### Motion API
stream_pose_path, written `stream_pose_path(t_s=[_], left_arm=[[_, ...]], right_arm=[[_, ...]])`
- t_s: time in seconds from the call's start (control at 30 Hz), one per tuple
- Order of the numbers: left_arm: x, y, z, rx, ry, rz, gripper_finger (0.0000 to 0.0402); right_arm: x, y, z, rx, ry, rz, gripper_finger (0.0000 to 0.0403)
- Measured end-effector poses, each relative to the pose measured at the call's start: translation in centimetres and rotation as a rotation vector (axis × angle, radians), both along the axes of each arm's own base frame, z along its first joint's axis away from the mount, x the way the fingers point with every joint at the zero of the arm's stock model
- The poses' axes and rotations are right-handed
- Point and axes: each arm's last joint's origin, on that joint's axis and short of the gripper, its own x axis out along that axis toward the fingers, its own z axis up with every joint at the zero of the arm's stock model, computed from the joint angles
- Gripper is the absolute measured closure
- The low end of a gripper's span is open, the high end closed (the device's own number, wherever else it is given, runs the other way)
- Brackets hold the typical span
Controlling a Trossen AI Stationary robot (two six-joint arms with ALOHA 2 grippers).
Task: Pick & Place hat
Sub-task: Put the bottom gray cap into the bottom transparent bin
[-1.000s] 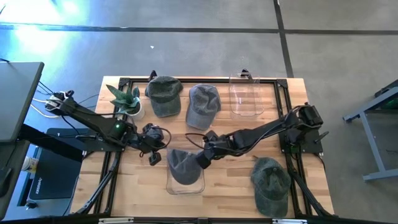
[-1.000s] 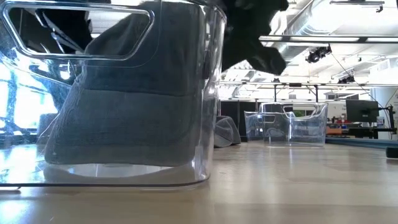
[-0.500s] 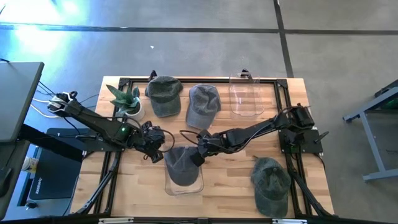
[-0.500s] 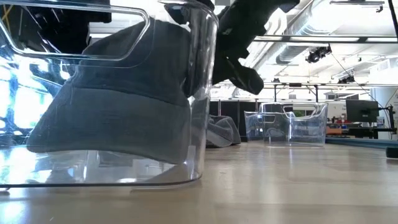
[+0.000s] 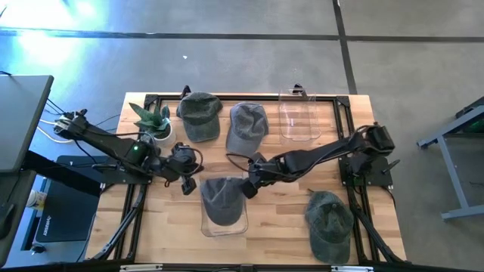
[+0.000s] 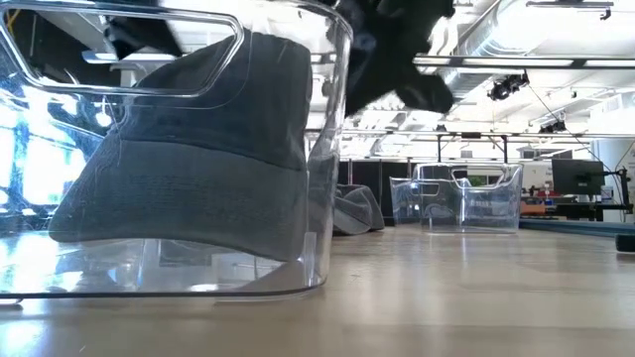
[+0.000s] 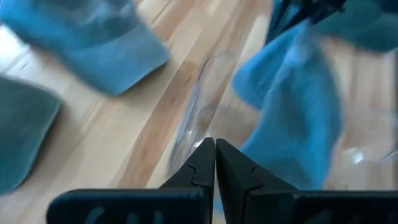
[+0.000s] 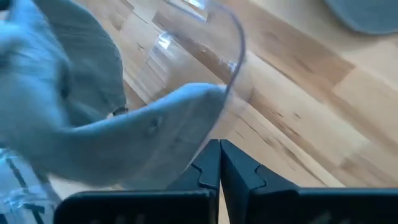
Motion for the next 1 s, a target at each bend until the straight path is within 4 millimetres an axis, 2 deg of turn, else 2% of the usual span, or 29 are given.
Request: stream_pose_path(t_s=[0.1, 0.2, 0.5, 0.63, 0.8, 0.87, 1.0], left_arm=[[0.5, -0.3, 0.4, 0.045, -0.045, -0.083, 0.0386], [1.9, -0.1, 0.6, 0.061, -0.087, -0.172, 0.0353], [7.5, 3.2, -2.1, -0.128, -0.075, -0.342, 0.0173], [9.3, 4.2, -4.0, -0.253, -0.045, -0.468, 0.0116], [10.6, 4.0, -5.1, -0.48, -0.073, -0.736, 0.01], [10.7, 3.8, -4.9, -0.552, -0.1, -0.833, 0.0106], [10.7, 3.5, -4.3, -0.626, -0.137, -0.919, 0.0133]], right_arm=[[-0.4, -0.2, 1.3, -0.017, -0.044, -0.005, 0.0401], [-0.4, -0.2, 1.6, -0.049, -0.068, 0.002, 0.0401], [-0.7, 0.5, 2.1, -0.042, -0.085, 0.039, 0.04], [-1.5, 1.7, 3.0, -0.038, -0.112, 0.071, 0.04], [-2.4, 2.9, 4.2, -0.057, -0.155, 0.085, 0.04], [-2.6, 3.1, 4.4, -0.057, -0.16, 0.092, 0.0399], [-2.7, 3.6, 4.4, -0.048, -0.16, 0.11, 0.0401]])
